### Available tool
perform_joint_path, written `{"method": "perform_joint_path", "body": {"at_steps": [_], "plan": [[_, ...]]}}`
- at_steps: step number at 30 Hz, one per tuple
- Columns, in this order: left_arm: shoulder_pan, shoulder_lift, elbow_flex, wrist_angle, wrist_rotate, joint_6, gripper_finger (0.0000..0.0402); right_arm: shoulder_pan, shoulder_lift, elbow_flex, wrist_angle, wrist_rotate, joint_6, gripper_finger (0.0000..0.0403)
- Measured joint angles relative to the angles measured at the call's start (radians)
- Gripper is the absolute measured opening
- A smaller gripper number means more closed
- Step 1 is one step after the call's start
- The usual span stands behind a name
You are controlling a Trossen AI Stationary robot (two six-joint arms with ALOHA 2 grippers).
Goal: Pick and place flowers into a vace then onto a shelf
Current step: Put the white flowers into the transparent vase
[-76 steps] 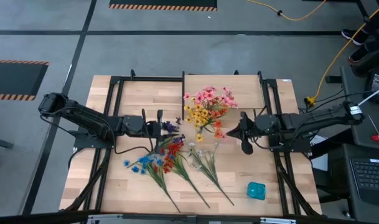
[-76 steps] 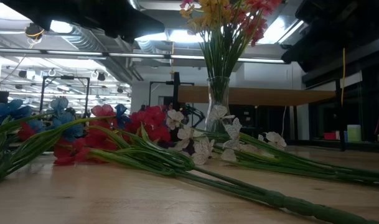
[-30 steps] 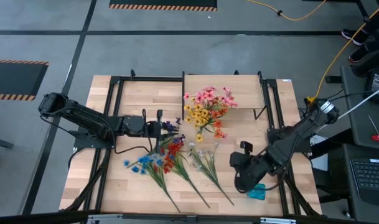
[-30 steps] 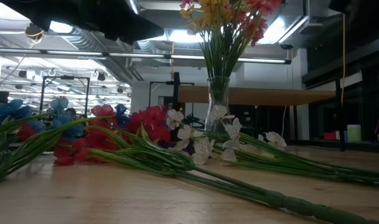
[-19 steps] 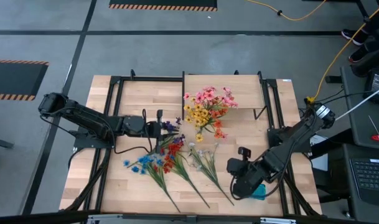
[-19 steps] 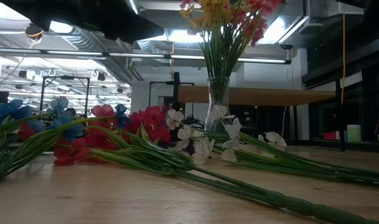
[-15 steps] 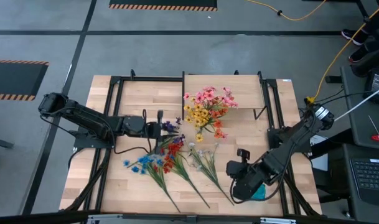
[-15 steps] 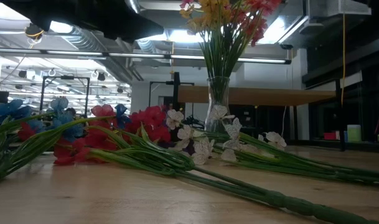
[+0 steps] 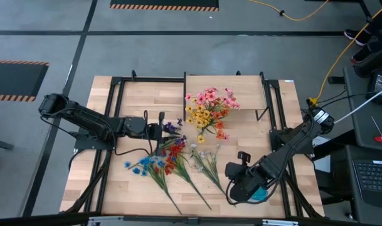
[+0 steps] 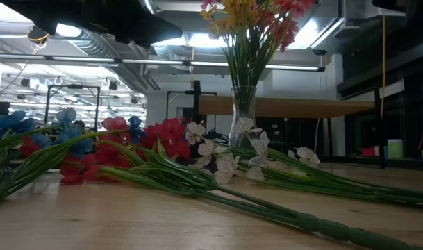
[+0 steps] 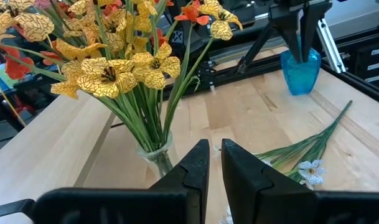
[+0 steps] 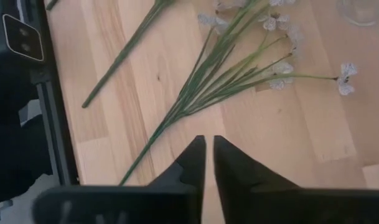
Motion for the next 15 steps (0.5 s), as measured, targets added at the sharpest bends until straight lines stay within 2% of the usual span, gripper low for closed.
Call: {"method": "perform_joint_path", "body": {"at_steps": [9, 15], "plan": [[0.000, 0.000, 0.000, -0.010, -0.001, 0.000, 0.0034, 0.000, 0.000, 0.000, 0.023, 0.007, 0.004, 0.0147], [0.000, 0.000, 0.000, -0.037, -0.001, 0.000, 0.0034, 0.001, 0.014, -0.001, 0.097, 0.008, -0.048, 0.0181]]}}
